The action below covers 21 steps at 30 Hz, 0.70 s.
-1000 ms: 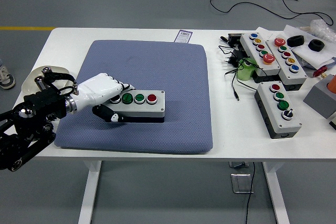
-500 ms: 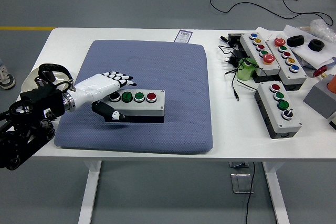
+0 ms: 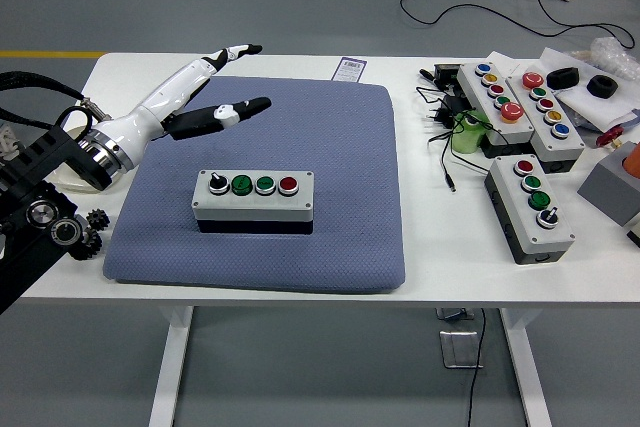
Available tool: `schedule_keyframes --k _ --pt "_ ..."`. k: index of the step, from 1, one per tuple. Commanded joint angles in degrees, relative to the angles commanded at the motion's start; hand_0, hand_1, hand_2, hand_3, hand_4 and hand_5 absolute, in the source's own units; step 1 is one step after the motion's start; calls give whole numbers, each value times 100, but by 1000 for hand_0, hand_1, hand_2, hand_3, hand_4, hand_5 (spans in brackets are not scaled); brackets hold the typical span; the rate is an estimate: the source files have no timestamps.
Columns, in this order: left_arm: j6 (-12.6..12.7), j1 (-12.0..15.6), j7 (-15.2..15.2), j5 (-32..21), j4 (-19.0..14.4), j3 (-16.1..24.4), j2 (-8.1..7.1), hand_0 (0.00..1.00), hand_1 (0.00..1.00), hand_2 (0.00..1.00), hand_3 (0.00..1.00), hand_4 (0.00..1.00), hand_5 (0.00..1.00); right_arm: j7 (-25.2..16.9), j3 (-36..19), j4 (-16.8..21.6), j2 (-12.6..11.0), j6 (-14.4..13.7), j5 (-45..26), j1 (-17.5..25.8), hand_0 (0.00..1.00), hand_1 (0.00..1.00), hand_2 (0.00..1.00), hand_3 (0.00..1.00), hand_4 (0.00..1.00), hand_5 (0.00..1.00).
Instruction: Pick up the button,place it on the desk,press the button,press the button
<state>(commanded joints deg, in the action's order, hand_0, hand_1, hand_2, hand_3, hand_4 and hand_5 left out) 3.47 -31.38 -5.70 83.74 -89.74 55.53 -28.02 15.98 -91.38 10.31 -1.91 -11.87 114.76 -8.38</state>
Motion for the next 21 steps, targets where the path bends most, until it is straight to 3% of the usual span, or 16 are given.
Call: schedule_keyframes --k 1,4,7,8,9,13,21 --pt "90 52 -261 68 -155 -13 -26 115 183 237 709 656 998 -1 3 0 -1 -4 -18 -3 673 658 674 624 310 173" --pt "215 152 -954 121 -428 -77 -107 115 183 237 709 656 998 -6 10 0 -8 -10 -46 -7 673 658 674 624 310 173" --pt "136 228 -1557 565 -551 -146 -165 115 183 237 709 656 998 -13 3 0 -14 -12 -59 -6 673 658 674 624 310 173" --pt "81 239 -1701 590 -556 -157 -171 2 2 76 633 642 840 -14 -5 0 -14 -10 -49 -7 673 658 674 624 310 173" --pt "-14 246 -1823 607 -557 -167 -173 2 2 76 633 642 840 -14 -24 0 -14 -8 -24 -7 673 658 674 624 310 173" --pt "-378 245 -2126 872 -603 -259 -191 2 2 76 633 642 840 -13 -71 0 -10 1 37 -8 673 658 674 624 310 173" --pt "-904 161 -2358 1025 -590 -547 -205 2 2 18 649 657 764 -6 -34 0 -6 -3 2 -19 673 658 674 624 310 173"
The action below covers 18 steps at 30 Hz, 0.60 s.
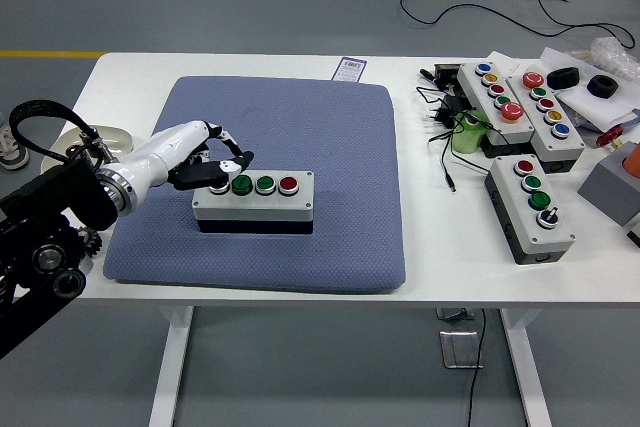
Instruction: Pick up the button,place it on the desk,press the button,press the button
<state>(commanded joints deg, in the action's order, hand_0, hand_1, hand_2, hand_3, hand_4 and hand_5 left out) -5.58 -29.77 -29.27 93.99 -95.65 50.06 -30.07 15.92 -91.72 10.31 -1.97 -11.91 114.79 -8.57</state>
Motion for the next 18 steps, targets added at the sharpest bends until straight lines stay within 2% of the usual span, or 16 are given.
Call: schedule_keyframes --k 6,10,11,18 --pt "1 -100 8 -59 92 -257 64 2 2 11 669 659 741 2 14 0 -1 2 -1 -5 673 658 674 624 310 173" --pt "156 -160 94 -130 178 -407 146 2 2 11 669 659 741 2 20 0 -2 3 1 -2 673 658 674 624 310 173" --pt "187 -173 97 -125 198 -431 164 2 2 8 696 662 746 3 24 0 -2 3 2 -2 673 658 674 624 310 173" --pt "272 -241 106 -52 266 -582 224 2 2 7 702 662 747 4 53 0 -3 1 -24 -3 673 658 674 624 310 173"
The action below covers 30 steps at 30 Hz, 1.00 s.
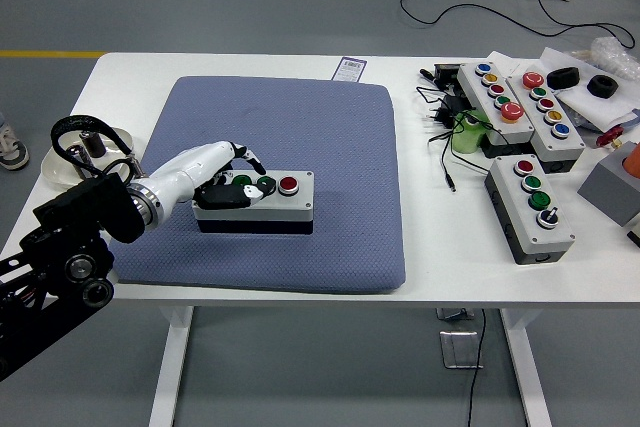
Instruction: Pick up the button,place it on the desk,press the button,press the button
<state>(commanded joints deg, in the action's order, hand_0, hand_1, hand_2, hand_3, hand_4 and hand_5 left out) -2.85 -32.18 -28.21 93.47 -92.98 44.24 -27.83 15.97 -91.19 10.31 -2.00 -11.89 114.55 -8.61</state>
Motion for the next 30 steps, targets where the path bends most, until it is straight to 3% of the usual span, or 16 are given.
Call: schedule_keyframes --k 16,30 --pt "130 -54 2 192 310 -202 118 2 2 10 707 656 713 3 12 0 -1 2 13 -8 673 658 674 624 310 173" --pt "69 -121 -48 539 477 -494 192 2 2 11 715 656 719 4 25 0 -5 3 12 -13 673 658 674 624 310 173"
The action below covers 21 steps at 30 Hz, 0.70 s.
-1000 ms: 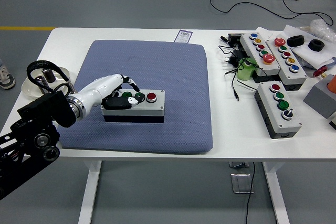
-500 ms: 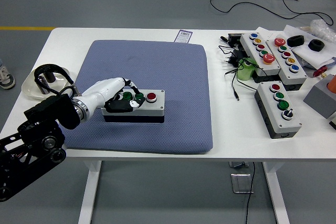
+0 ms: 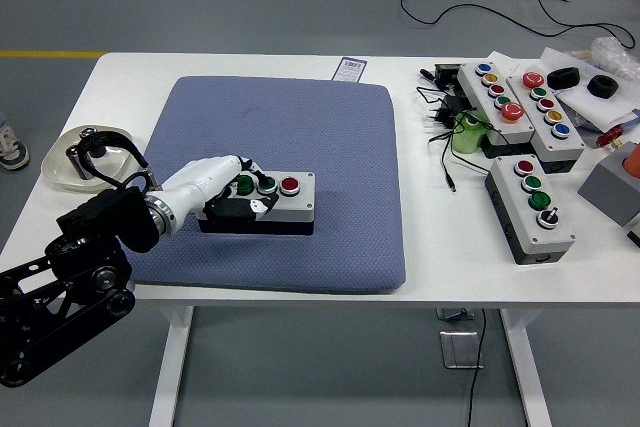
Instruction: Pick up the button,place it on the desk,press the button,press the button
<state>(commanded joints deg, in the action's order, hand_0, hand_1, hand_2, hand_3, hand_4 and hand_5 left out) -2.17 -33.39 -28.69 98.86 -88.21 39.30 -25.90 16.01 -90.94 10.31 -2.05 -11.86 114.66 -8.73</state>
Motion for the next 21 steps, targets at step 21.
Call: schedule_keyframes --k 21 --pt "238 -136 133 -35 5 -49 466 2 2 10 718 655 745 7 33 0 -1 -4 -22 -1 673 658 674 624 310 173"
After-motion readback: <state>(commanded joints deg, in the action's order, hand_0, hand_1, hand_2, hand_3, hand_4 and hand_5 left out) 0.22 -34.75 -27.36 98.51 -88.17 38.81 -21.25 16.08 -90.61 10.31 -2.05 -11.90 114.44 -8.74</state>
